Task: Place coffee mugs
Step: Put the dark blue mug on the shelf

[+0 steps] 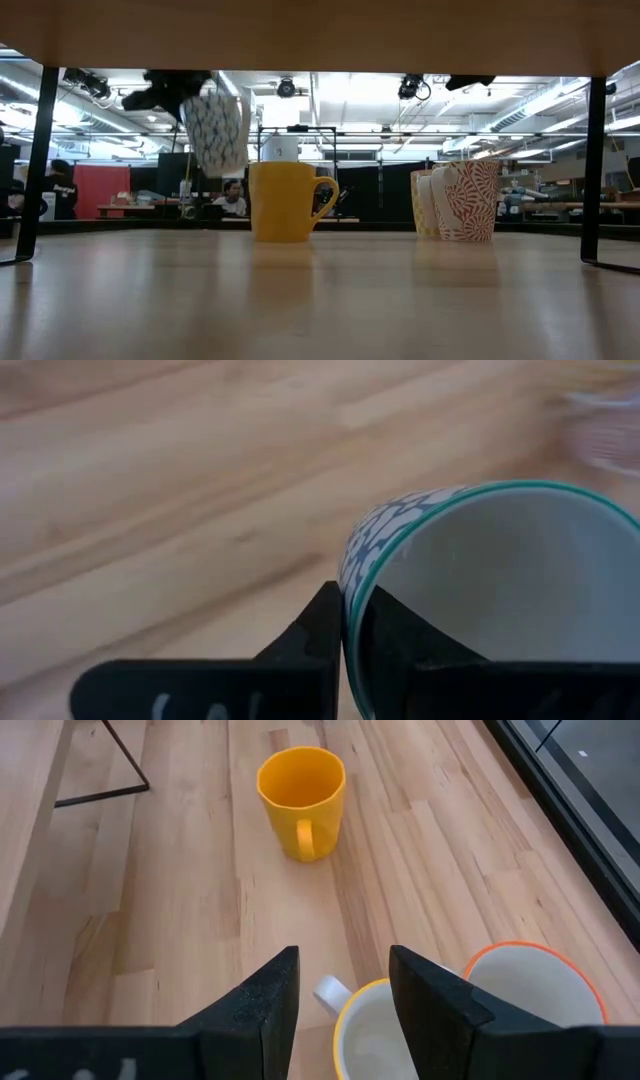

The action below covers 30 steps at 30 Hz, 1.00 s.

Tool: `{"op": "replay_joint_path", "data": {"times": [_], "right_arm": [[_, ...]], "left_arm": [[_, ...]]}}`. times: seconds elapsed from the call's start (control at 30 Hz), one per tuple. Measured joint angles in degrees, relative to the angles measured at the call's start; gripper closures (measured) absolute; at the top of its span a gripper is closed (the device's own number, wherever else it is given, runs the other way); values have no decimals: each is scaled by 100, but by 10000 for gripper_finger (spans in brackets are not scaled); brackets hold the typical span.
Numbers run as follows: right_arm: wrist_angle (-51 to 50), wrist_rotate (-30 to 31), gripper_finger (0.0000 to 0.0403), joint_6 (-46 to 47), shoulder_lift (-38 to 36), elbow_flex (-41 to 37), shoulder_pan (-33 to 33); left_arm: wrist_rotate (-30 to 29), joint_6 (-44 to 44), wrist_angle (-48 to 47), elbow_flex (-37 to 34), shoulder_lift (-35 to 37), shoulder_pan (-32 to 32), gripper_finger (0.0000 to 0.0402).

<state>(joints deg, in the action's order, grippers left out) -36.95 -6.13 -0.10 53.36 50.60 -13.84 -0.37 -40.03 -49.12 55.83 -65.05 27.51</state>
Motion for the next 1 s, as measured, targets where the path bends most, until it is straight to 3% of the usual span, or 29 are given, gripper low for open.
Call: {"op": "replay_joint_path", "data": {"times": [0.17, 0.4, 0.7, 1.0], "right_arm": [[2, 0, 241, 16, 0, 1, 1], [11, 0, 240, 35, 1, 1, 2], [45, 0, 241, 40, -2, 0, -1], [50, 0, 241, 44, 1, 1, 2]], "left_arm": [[619, -289, -36, 61, 605, -175, 373], [572, -383, -602, 1087, 728, -925, 373], [-65, -740, -1588, 2605, 235, -2165, 373], [-89, -1275, -2632, 3250, -732, -3173, 373]]}}
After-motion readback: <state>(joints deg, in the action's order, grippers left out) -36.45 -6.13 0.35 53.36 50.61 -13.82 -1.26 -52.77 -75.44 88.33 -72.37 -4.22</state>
